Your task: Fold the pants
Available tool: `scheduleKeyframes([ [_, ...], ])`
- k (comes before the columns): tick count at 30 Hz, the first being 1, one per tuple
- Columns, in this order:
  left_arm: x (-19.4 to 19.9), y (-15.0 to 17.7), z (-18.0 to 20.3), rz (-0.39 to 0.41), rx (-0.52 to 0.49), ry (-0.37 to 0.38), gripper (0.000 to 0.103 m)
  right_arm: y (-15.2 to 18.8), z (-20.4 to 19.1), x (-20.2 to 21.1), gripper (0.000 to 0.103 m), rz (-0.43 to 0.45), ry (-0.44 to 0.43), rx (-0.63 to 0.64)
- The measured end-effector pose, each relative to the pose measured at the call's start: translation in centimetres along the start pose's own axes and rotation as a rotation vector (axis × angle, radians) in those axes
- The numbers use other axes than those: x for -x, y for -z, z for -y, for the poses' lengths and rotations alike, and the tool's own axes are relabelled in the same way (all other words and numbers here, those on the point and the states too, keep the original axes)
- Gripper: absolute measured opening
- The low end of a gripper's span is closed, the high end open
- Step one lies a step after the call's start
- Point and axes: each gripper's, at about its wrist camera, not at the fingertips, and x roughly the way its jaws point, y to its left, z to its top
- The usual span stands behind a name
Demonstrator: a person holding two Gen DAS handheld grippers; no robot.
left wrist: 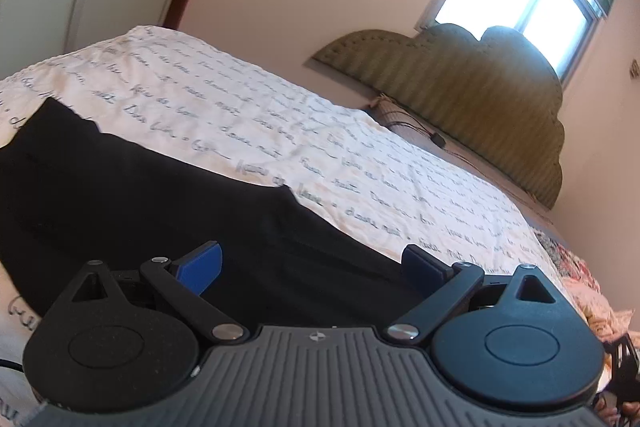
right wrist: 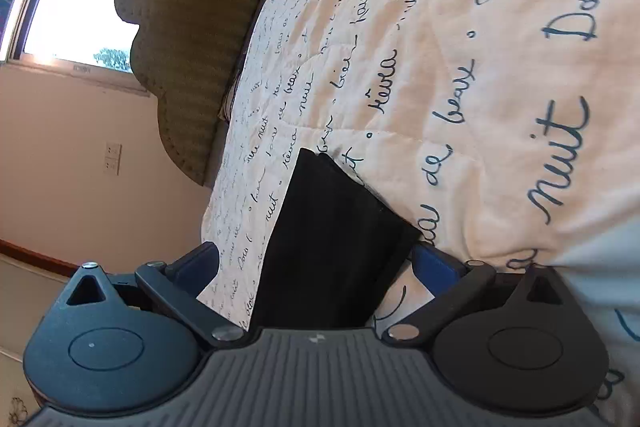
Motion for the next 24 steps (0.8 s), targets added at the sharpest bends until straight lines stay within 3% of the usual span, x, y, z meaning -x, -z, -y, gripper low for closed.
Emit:
scheduleKeyframes([
  [3,-0.6,0.3,1.8,-0.02,-0.037,0.012,0.098,0.2,-1.1,-1.5,0.103,-0.027,0.005,0.048],
  [7,-1.2,0.6,4.4,-0.037,-0.094,0.033,0.098,0.9,-2.1,-2.4,0.103,-0.13,-0.042,0.132],
  [13,-3.1,1.6,7.8,-0.073,-0.16,0.075,0.098,1.9,-1.3,-1.8,0.103,-0.27,-0.2,0.039],
  [15,-4.0,2.0,8.7,-0.097,-0.166,0.085,0.098,1.5,-1.8,-1.8,0.103,-0.228,-0.169,0.092],
  [19,-4.5,2.4,10.8,-0.106,-0.206,0.124,0.098,-1.3,0.4,-0.5,0.103,0.046,-0.183,-0.011],
  [21,-4.9,2.4,11.7,-0.106,-0.236,0.142,0.098,-1.8,0.9,-1.2,0.103,0.038,-0.191,-0.04],
  [24,-6.0,2.3,13.2,-0.119,-0.266,0.163,0.098,-0.4,-1.3,-1.8,0.102,0.046,-0.094,0.154],
])
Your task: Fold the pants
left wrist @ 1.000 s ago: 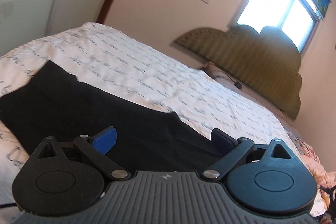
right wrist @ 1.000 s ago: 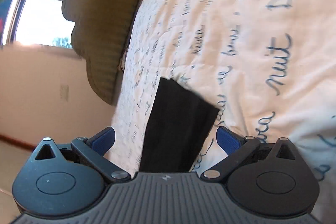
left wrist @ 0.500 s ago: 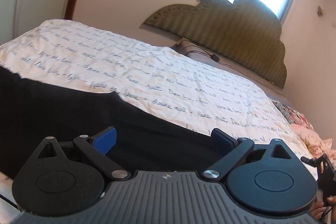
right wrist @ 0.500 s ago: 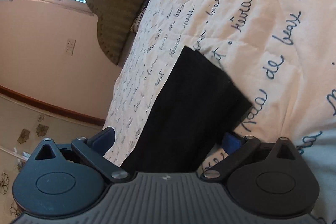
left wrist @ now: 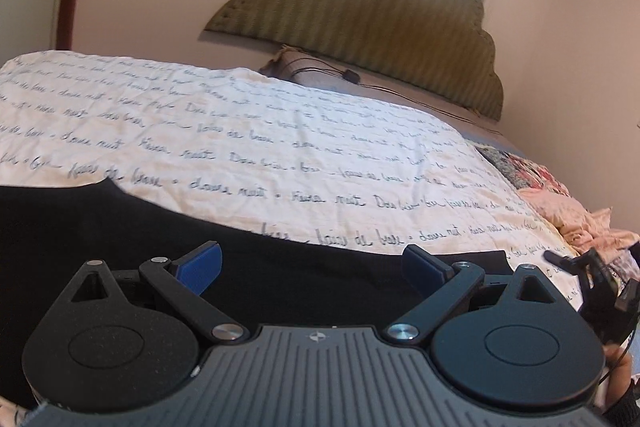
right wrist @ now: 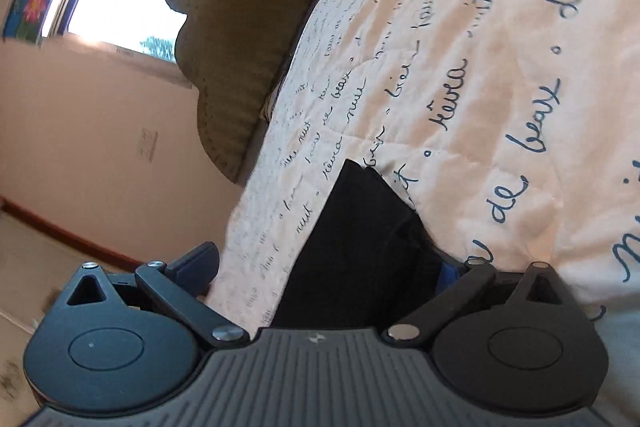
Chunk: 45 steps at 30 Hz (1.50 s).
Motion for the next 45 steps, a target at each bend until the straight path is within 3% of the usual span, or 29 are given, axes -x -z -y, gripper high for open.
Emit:
scheduleKeyframes([
  [3,-1.6,-0.7,1.9,-0.008,-0.023,0.039,0.098,1.1,-0.1,-0.2,0.078,0.063,0.07,0.08],
  [5,-2.7,-1.0,3.6,-0.016,-0.05,0.079,0.098,1.5,0.1,-0.4,0.055,0.085,0.128,0.108],
  [6,-3.4,-1.1,4.6,-0.024,-0.066,0.103,0.098,1.7,0.2,-0.5,0.049,0.094,0.143,0.122],
  [8,-4.7,-1.0,6.9,-0.039,-0.102,0.152,0.098,2.0,0.6,-0.5,0.023,0.113,0.177,0.142],
  [11,-6.7,-0.6,10.1,-0.07,-0.153,0.217,0.098,2.3,1.2,-0.2,0.012,0.139,0.193,0.144],
  [14,-8.8,-0.7,13.1,-0.125,-0.176,0.292,0.098,3.3,-0.9,-0.4,0.01,0.16,0.246,0.282],
  [21,-16.6,-2.9,20.1,-0.403,-0.136,0.389,0.097,9.1,-7.8,-1.9,0.009,0.204,0.424,0.932],
  [26,-21.8,-1.5,24.3,-0.551,-0.184,0.349,0.094,11.3,-8.9,-2.6,0.009,0.212,0.439,1.1],
  [29,-23.8,-0.3,25.5,-0.603,-0.235,0.328,0.081,12.3,-9.3,-2.9,0.009,0.213,0.429,1.173],
  [30,-24.3,0.0,25.6,-0.616,-0.249,0.327,0.07,12.6,-9.4,-3.1,0.009,0.211,0.426,1.194],
  [31,-24.5,0.3,25.4,-0.63,-0.249,0.33,0.05,12.8,-9.4,-3.3,0.009,0.206,0.424,1.208],
  [32,-25.0,0.5,25.2,-0.645,-0.238,0.323,0.04,12.9,-9.5,-3.4,0.009,0.201,0.424,1.215],
  [34,-25.5,0.7,24.3,-0.643,-0.2,0.311,0.006,12.8,-9.4,-3.3,0.013,0.206,0.417,1.202],
  [36,-25.8,0.7,22.9,-0.625,-0.145,0.291,0.006,12.3,-9.2,-2.7,0.029,0.229,0.394,1.159],
  [38,-26.0,0.5,21.0,-0.629,-0.075,0.283,0.006,11.2,-8.5,-0.9,0.074,0.287,0.299,1.065],
  [39,-25.8,0.4,20.0,-0.624,-0.042,0.284,0.007,10.6,-8.1,0.1,0.081,0.326,0.255,1.01],
  [41,-24.7,0.1,17.9,-0.595,0.012,0.272,0.007,9.6,-7.2,1.6,0.085,0.377,0.169,0.913],
  [45,-19.9,-0.4,13.2,-0.462,0.041,0.243,0.007,7.0,-5.6,2.5,0.085,0.39,0.139,0.712],
])
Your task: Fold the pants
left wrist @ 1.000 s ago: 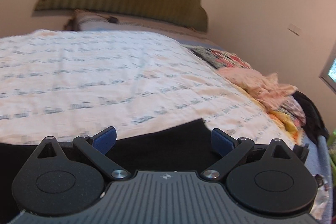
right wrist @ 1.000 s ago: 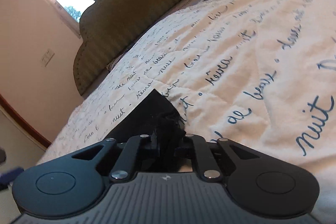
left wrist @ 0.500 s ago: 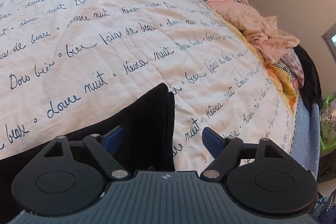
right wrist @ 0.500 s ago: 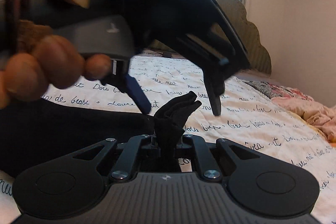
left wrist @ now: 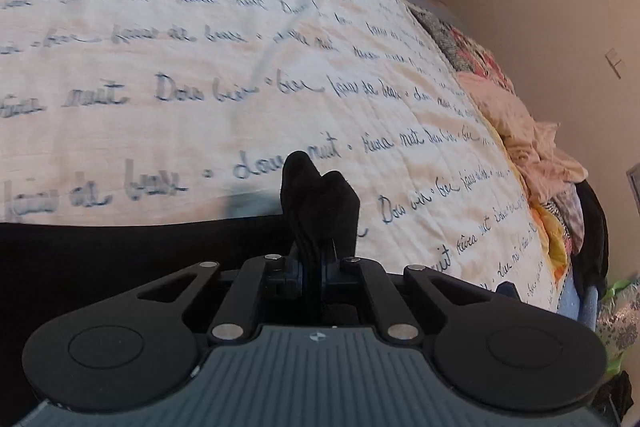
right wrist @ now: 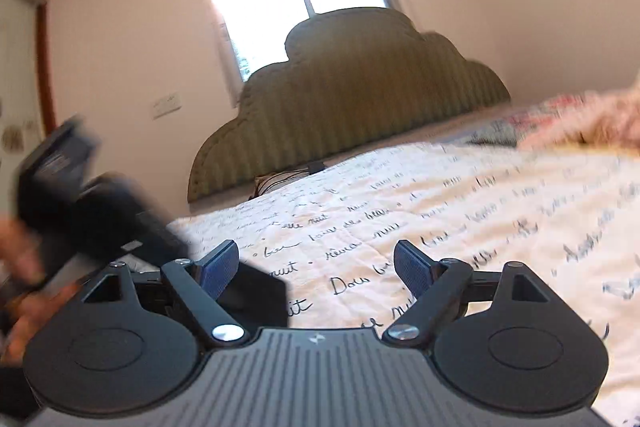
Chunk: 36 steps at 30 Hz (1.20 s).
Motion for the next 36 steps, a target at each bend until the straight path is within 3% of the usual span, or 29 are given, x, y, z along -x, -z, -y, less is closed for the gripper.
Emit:
scheduleKeyframes([
  [3,5.2,2.0,-3.6,0.103,0.02,-0.05,0.008,-0.3,1.6,-0.6,0.085,-0.027,0.014,-0.107],
  [6,10.3,4.2,-8.0,0.189,0.024,-0.142,0.008,-0.2,1.7,-1.0,0.086,-0.056,0.029,-0.136],
  [8,12.5,5.3,-11.7,0.185,0.085,-0.197,0.008,0.1,1.4,-1.4,0.085,-0.065,0.031,-0.105],
  [11,14.2,7.0,-16.1,0.171,0.183,-0.222,0.008,0.4,-0.3,-1.7,0.085,-0.069,0.027,-0.022],
  [18,14.6,9.6,-18.4,0.303,0.193,-0.12,0.009,1.1,-1.6,-1.8,0.086,-0.082,0.043,0.079],
  [26,15.2,10.5,-20.3,0.341,0.258,-0.03,0.01,1.1,-1.5,-2.3,0.086,-0.114,0.073,0.077],
  [28,14.9,11.2,-21.1,0.363,0.277,-0.01,0.015,1.1,-1.6,-2.5,0.086,-0.121,0.079,0.084],
  [30,14.5,12.1,-21.4,0.4,0.259,0.003,0.016,1.2,-1.6,-2.6,0.086,-0.127,0.084,0.086],
  [36,14.7,12.4,-21.8,0.41,0.285,0.033,0.017,1.2,-1.6,-2.9,0.086,-0.137,0.101,0.09],
])
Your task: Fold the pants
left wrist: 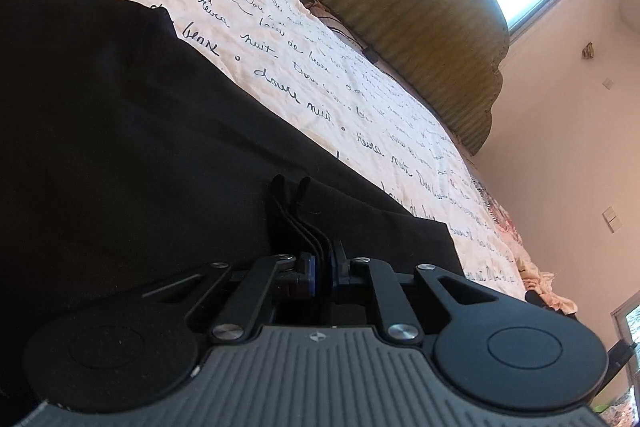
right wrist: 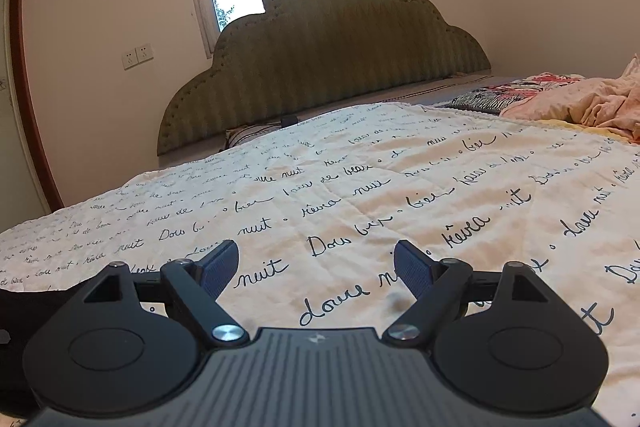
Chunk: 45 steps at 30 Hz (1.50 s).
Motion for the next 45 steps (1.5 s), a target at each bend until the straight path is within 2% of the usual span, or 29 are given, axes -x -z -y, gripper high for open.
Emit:
scheduleKeyframes([
  [1,0.2,0.0,-0.2,-0.002,0.012,0.017,0.021,0.0,0.0,0.0,0.086,-0.002,0.002,-0.001],
  [3,0.9,-0.3,-0.3,0.001,0.024,0.027,0.021,0.0,0.0,-0.1,0.086,-0.009,0.009,-0.005],
  [5,2.7,-0.7,-0.1,0.038,0.012,0.01,0.03,0.0,0.1,-0.1,0.086,-0.012,0.017,-0.01],
  [7,5.7,-0.7,0.2,0.123,-0.025,0.002,0.047,0.0,0.1,0.0,0.086,-0.014,0.025,-0.015],
  [9,9.6,-0.8,0.1,0.228,-0.077,-0.015,0.056,0.0,0.1,0.0,0.086,-0.014,0.029,-0.017],
  [10,11.7,-0.9,-0.1,0.288,-0.095,-0.031,0.065,0.0,0.1,0.0,0.086,-0.016,0.031,-0.015],
  [12,15.6,-1.1,-1.1,0.398,-0.094,-0.073,0.074,0.0,0.0,-0.2,0.086,-0.024,0.035,-0.007],
  [14,19.5,-1.1,-3.1,0.532,-0.034,-0.1,0.078,0.0,-0.3,-0.4,0.086,-0.034,0.045,0.009],
  [16,23.2,-0.6,-5.6,0.685,0.049,-0.144,0.089,0.0,-0.8,-0.7,0.086,-0.054,0.061,0.039],
  [18,26.4,0.4,-8.5,0.849,0.173,-0.216,0.096,0.1,-1.6,-1.1,0.086,-0.082,0.074,0.084],
  [19,27.8,0.8,-9.8,0.9,0.245,-0.244,0.097,0.2,-2.0,-1.3,0.086,-0.095,0.08,0.109],
  [22,31.6,3.0,-13.6,1.019,0.435,-0.319,0.098,0.4,-3.5,-1.4,0.086,-0.115,0.102,0.194],
  [25,32.8,4.4,-16.5,1.0,0.51,-0.431,0.096,0.2,-6.8,0.0,0.086,-0.051,0.087,0.312],
  [27,32.7,5.5,-17.7,0.991,0.537,-0.444,0.092,-0.1,-10.2,1.6,0.086,0.015,-0.015,0.327],
  [28,33.0,5.3,-17.8,0.985,0.522,-0.458,0.095,-0.1,-12.3,2.3,0.086,0.034,-0.092,0.327],
  [30,32.5,4.9,-16.7,0.966,0.465,-0.48,0.099,0.3,-17.8,2.9,0.093,0.025,-0.263,0.381],
  [33,30.1,3.3,-16.5,0.898,0.401,-0.516,0.099,2.6,-27.1,3.4,0.096,-0.034,-0.482,0.575],
  [36,30.0,3.6,-16.5,0.908,0.402,-0.504,0.099,6.5,-36.2,4.7,0.096,-0.052,-0.673,0.815],
  [40,29.9,3.7,-16.6,0.906,0.404,-0.509,0.099,11.6,-44.4,7.4,0.096,0.003,-0.837,1.091],
  [42,29.9,3.1,-16.9,0.901,0.401,-0.51,0.099,13.3,-46.8,8.5,0.096,-0.016,-0.925,1.154],
  [45,29.9,2.9,-17.2,0.901,0.407,-0.498,0.1,14.2,-48.6,9.2,0.096,-0.073,-1.014,1.176],
])
